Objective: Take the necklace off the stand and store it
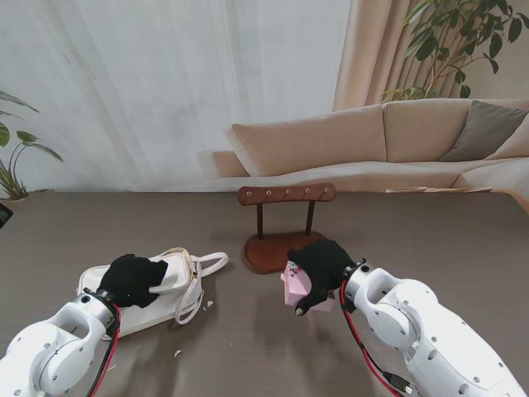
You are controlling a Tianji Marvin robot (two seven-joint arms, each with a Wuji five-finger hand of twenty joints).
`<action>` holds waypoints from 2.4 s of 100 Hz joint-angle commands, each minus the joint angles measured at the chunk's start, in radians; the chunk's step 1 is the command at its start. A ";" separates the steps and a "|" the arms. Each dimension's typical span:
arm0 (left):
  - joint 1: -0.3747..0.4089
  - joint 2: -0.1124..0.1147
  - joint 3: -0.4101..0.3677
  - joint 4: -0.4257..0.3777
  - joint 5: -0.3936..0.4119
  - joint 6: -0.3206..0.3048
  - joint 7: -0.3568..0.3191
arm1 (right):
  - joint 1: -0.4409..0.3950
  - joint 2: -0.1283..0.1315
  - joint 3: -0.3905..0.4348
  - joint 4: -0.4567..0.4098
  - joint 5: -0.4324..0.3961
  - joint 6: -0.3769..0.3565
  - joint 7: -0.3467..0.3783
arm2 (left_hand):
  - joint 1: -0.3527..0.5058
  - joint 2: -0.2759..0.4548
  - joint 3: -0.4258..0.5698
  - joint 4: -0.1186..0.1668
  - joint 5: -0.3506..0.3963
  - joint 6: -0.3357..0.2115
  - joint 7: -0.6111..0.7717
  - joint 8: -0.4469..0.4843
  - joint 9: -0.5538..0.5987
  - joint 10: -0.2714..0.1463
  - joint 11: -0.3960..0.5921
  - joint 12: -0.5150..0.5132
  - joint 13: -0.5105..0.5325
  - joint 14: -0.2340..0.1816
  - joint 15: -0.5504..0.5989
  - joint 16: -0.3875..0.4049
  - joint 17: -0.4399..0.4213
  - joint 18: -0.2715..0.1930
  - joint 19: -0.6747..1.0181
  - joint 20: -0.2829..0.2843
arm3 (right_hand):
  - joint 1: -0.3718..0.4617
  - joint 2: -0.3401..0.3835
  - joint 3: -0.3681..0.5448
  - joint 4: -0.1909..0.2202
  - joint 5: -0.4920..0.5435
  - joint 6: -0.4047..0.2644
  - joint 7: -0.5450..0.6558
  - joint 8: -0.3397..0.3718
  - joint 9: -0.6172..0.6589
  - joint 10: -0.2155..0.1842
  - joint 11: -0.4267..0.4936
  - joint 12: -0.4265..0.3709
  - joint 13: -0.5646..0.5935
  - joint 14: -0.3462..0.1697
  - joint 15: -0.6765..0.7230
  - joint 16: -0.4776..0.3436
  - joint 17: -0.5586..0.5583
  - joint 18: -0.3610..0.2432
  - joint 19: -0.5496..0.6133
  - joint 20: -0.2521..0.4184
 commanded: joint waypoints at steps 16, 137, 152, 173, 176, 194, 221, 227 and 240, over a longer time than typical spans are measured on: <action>-0.034 -0.010 0.060 -0.022 -0.019 -0.013 -0.044 | 0.000 -0.002 0.003 0.002 -0.005 -0.002 0.015 | 0.070 0.074 0.076 0.046 0.019 -0.095 0.063 0.012 0.049 -0.062 0.009 0.003 0.018 0.028 -0.007 -0.005 -0.015 -0.014 -0.005 -0.004 | 0.844 0.193 0.208 0.109 0.109 -0.353 0.260 0.017 0.064 -0.140 0.054 0.043 0.128 -0.145 0.106 0.051 0.092 -0.011 0.022 -0.011; -0.088 -0.014 0.125 -0.158 -0.137 0.183 -0.252 | 0.039 -0.011 -0.058 -0.021 0.003 0.004 -0.015 | 0.029 0.261 -0.032 0.058 -0.065 0.007 -0.263 0.127 -0.083 0.000 0.121 0.044 0.022 -0.012 0.155 0.082 -0.052 0.039 0.101 0.111 | 0.843 0.195 0.207 0.109 0.108 -0.351 0.259 0.018 0.061 -0.140 0.054 0.043 0.126 -0.145 0.104 0.050 0.091 -0.010 0.022 -0.012; -0.097 -0.010 0.092 -0.176 -0.138 0.179 -0.301 | 0.056 -0.015 -0.087 -0.027 0.006 0.013 -0.025 | 0.022 0.257 -0.040 0.060 -0.071 0.010 -0.295 0.124 -0.100 0.003 0.122 0.048 0.011 -0.014 0.159 0.084 -0.063 0.035 0.102 0.113 | 0.844 0.195 0.207 0.109 0.107 -0.351 0.259 0.018 0.061 -0.141 0.053 0.043 0.125 -0.145 0.103 0.050 0.091 -0.011 0.022 -0.012; -0.091 0.000 0.046 -0.202 -0.087 0.163 -0.379 | 0.072 -0.018 -0.112 -0.026 0.009 0.017 -0.033 | 0.003 0.253 -0.059 0.060 -0.095 0.006 -0.362 0.149 -0.160 0.005 0.119 0.040 -0.059 -0.013 0.114 0.078 -0.137 0.020 0.049 0.109 | 0.843 0.195 0.207 0.108 0.107 -0.354 0.259 0.019 0.061 -0.143 0.053 0.043 0.125 -0.145 0.103 0.050 0.090 -0.011 0.022 -0.012; -0.088 0.002 0.040 -0.209 -0.082 0.163 -0.400 | 0.072 -0.018 -0.113 -0.026 0.010 0.017 -0.033 | 0.004 0.253 -0.063 0.062 -0.102 0.004 -0.368 0.159 -0.172 0.003 0.120 0.036 -0.071 -0.011 0.102 0.076 -0.159 0.019 0.032 0.110 | 0.843 0.195 0.207 0.108 0.107 -0.354 0.259 0.019 0.061 -0.143 0.053 0.043 0.124 -0.144 0.103 0.050 0.090 -0.011 0.022 -0.012; -0.063 0.008 0.011 -0.243 -0.034 0.159 -0.462 | 0.067 -0.018 -0.110 -0.024 0.012 0.013 -0.034 | -0.001 0.257 -0.060 0.060 -0.128 -0.004 -0.379 0.172 -0.191 -0.007 0.115 0.045 -0.099 -0.014 0.079 0.071 -0.212 0.015 -0.012 0.108 | 0.843 0.194 0.207 0.108 0.107 -0.354 0.258 0.019 0.061 -0.141 0.053 0.043 0.125 -0.144 0.103 0.050 0.090 -0.011 0.022 -0.012; -0.027 0.005 -0.021 -0.271 0.016 0.166 -0.449 | 0.073 -0.019 -0.120 -0.023 0.012 0.005 -0.040 | 0.079 0.294 -0.055 0.060 -0.063 -0.027 -0.306 0.179 -0.086 -0.031 0.116 0.121 -0.012 -0.057 0.196 0.116 -0.117 0.019 0.066 0.150 | 0.843 0.195 0.207 0.108 0.107 -0.355 0.258 0.019 0.061 -0.142 0.053 0.043 0.123 -0.144 0.102 0.050 0.089 -0.009 0.021 -0.012; -0.027 0.003 -0.027 -0.268 0.008 0.170 -0.437 | 0.077 -0.020 -0.128 -0.025 0.013 0.005 -0.043 | 0.082 0.296 -0.056 0.059 -0.040 -0.036 -0.277 0.183 -0.080 -0.026 0.118 0.122 0.005 -0.069 0.228 0.126 -0.098 0.022 0.085 0.153 | 0.844 0.194 0.207 0.108 0.108 -0.356 0.258 0.019 0.061 -0.141 0.052 0.042 0.125 -0.143 0.103 0.050 0.088 -0.009 0.021 -0.012; -0.044 0.002 -0.032 -0.248 -0.097 0.195 -0.438 | 0.098 -0.022 -0.157 -0.026 0.012 0.009 -0.049 | 0.099 0.311 -0.066 0.058 -0.023 -0.036 -0.210 0.192 -0.080 -0.010 0.134 0.117 0.017 -0.074 0.257 0.128 -0.080 0.023 0.094 0.143 | 0.843 0.195 0.207 0.108 0.108 -0.357 0.258 0.019 0.060 -0.143 0.051 0.042 0.124 -0.145 0.102 0.050 0.088 -0.009 0.022 -0.011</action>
